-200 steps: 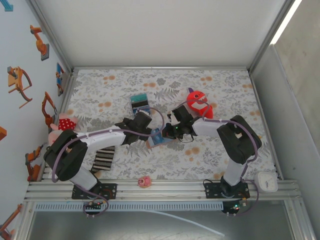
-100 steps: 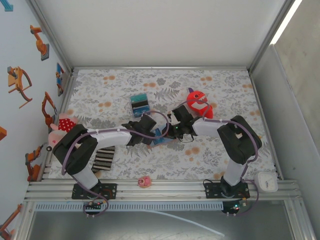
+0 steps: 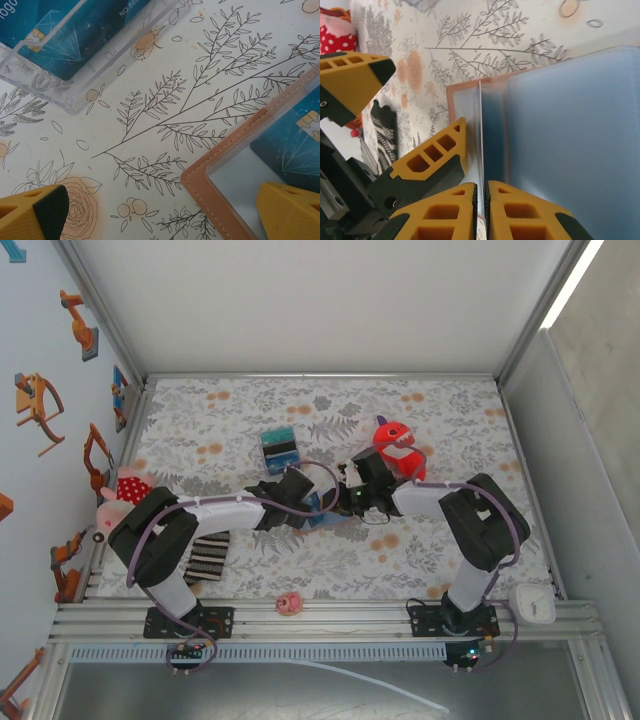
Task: Take the credit cards out of the card holder
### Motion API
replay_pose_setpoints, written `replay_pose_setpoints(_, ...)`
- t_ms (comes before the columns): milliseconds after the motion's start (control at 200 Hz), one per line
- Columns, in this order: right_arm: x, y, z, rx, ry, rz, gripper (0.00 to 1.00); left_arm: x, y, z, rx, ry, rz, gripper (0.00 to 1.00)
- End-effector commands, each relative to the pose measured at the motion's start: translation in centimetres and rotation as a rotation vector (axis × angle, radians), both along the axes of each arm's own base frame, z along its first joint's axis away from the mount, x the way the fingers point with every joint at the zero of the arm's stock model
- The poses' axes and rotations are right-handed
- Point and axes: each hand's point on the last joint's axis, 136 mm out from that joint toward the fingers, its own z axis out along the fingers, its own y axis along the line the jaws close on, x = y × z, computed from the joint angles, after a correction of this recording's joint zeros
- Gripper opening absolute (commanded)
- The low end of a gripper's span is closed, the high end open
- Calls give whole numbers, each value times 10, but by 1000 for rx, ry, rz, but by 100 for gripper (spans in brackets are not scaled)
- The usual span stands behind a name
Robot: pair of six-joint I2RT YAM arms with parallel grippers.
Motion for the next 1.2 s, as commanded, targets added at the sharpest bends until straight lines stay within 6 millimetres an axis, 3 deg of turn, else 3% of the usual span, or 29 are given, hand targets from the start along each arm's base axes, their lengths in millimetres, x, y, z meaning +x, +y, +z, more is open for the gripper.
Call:
replay_pose_setpoints(0, 1, 13, 11, 103, -2, 20, 14, -6, 5, -11, 43, 40, 3, 97)
replay_pose_setpoints(185, 0, 12, 4, 88, 6, 22, 17, -5, 3, -11, 39, 39, 5, 97)
replay_pose_setpoints(381, -2, 1, -5, -1, -8, 23, 2, -5, 2, -6, 21, 32, 9, 97)
replay_pose_setpoints(611, 3, -18, 9, -145, -104, 30, 0, -3, 3, 9, 1, -2, 7, 97)
replay_pose_setpoints(932, 7, -35, 36, -214, -224, 15, 0, 2, 10, 50, -33, -95, 16, 97)
replay_pose_setpoints(1192, 2, -40, 72, -207, -397, 79, 0, 2, 12, 104, -207, -202, -3, 97)
